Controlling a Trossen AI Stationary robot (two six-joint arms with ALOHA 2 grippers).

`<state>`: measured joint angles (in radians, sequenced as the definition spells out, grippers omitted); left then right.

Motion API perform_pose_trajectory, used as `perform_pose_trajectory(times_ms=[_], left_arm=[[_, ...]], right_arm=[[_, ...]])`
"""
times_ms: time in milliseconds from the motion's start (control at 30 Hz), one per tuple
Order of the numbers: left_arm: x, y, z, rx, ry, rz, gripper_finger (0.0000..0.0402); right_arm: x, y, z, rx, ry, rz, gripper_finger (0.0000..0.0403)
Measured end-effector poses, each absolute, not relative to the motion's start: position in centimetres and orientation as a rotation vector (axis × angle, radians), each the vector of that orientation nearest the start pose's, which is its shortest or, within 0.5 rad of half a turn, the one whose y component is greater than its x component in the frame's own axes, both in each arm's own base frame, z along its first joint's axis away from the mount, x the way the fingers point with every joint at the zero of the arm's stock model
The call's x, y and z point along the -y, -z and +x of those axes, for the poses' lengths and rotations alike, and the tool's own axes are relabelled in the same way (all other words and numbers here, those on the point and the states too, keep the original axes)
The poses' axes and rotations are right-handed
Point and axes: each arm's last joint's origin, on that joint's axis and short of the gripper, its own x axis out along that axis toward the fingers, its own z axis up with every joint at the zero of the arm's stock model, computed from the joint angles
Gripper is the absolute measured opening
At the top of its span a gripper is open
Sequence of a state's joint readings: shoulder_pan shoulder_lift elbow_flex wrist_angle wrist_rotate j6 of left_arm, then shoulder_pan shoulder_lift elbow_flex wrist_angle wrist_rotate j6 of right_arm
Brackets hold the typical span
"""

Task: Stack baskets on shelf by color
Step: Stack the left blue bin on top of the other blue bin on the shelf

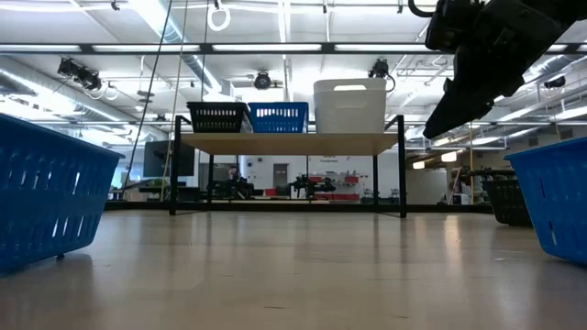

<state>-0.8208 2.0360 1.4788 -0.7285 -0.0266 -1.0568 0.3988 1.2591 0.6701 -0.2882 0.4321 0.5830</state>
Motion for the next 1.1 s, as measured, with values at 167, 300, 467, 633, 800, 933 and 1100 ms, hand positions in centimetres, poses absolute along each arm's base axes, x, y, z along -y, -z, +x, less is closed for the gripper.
perform_pose_trajectory(times_ms=[167, 300, 467, 633, 800, 933, 1100], left_arm=[[29.2, -15.7, 28.3, -1.380, -0.017, -0.295, 0.0152], [28.3, -15.8, 29.1, -1.352, -0.011, -0.245, 0.0070], [27.3, -17.2, 30.0, -1.342, 0.015, -0.129, 0.0011], [24.8, -20.8, 31.8, -1.382, -0.042, 0.052, 0.0005], [21.0, -26.5, 33.8, -1.357, -0.151, 0.254, 0.0004], [17.2, -31.4, 35.5, -1.278, -0.213, 0.351, 0.0003], [11.8, -36.6, 37.0, -1.190, -0.221, 0.378, 0.0002]], right_arm=[[-8.0, -19.6, 22.2, -0.749, 0.274, 0.182, 0.0153], [-8.0, -19.6, 22.2, -0.749, 0.273, 0.181, 0.0153], [-8.0, -19.6, 22.2, -0.754, 0.267, 0.163, 0.0153], [-8.0, -19.6, 22.2, -0.756, 0.265, 0.152, 0.0153], [-8.0, -19.6, 22.2, -0.756, 0.264, 0.152, 0.0153], [-8.0, -19.6, 22.2, -0.757, 0.263, 0.147, 0.0153], [-8.0, -19.6, 22.2, -0.759, 0.257, 0.134, 0.0153]])
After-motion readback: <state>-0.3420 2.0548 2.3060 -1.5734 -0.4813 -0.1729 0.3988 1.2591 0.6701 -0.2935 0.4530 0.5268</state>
